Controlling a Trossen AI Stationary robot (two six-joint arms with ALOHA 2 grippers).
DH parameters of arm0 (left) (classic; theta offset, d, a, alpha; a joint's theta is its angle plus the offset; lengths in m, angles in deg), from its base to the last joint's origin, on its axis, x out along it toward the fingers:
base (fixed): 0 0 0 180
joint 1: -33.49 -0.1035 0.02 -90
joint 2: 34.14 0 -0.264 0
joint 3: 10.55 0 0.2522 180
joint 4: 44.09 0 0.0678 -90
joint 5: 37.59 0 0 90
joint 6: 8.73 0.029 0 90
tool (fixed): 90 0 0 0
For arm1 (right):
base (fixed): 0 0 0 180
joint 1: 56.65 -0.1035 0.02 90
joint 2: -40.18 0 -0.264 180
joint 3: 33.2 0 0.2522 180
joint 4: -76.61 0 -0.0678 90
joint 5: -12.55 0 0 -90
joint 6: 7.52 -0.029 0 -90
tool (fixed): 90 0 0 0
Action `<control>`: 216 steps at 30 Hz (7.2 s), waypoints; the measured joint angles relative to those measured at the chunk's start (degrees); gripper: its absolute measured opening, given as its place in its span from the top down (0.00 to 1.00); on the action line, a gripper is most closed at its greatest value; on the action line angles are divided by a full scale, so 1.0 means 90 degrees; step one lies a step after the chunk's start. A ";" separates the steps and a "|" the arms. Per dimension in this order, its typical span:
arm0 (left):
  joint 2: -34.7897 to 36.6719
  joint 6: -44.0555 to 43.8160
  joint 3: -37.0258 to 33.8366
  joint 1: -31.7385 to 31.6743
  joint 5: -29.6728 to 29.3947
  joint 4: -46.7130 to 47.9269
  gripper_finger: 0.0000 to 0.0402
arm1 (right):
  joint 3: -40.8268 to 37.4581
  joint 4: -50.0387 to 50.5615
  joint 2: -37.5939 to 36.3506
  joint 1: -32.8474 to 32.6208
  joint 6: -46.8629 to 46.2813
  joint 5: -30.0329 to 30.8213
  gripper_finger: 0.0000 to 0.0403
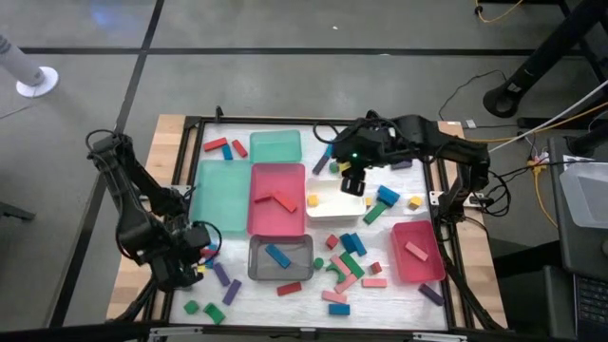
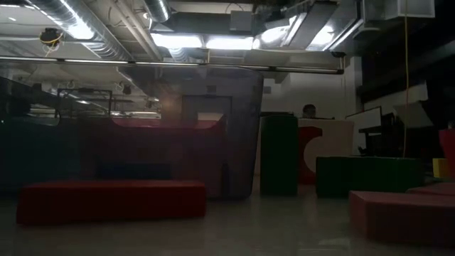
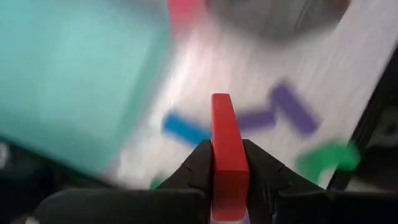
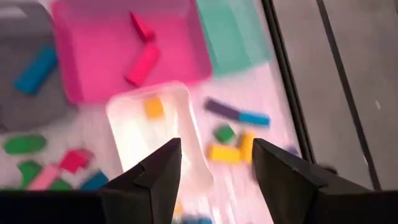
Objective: Sort blocks
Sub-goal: Put the red block into the top pink bin, then put the blue block into the black bin, then put the red block into the top pink bin
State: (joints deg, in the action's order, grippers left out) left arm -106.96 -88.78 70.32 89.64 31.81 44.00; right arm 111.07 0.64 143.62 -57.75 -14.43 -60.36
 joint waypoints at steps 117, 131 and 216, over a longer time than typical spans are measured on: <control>0.0163 0.3943 -0.1044 -0.3819 -0.1566 -0.3386 0.64 | -0.5562 -0.8189 0.0537 -0.4194 -0.1582 0.0610 0.66; 0.0163 0.3898 -0.1044 -0.3529 -0.1565 -0.3384 0.64 | -0.5534 -0.8292 0.0537 -0.2650 -0.0861 -0.0435 0.54; 0.0163 0.3721 -0.1042 -0.2933 -0.1566 -0.3373 0.64 | -0.4082 -0.2137 0.1047 -0.1790 -0.4051 -0.2574 0.58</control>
State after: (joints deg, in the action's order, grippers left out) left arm -105.49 -55.29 60.94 63.25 17.72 13.64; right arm 74.33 -18.59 153.04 -73.86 -50.89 -83.52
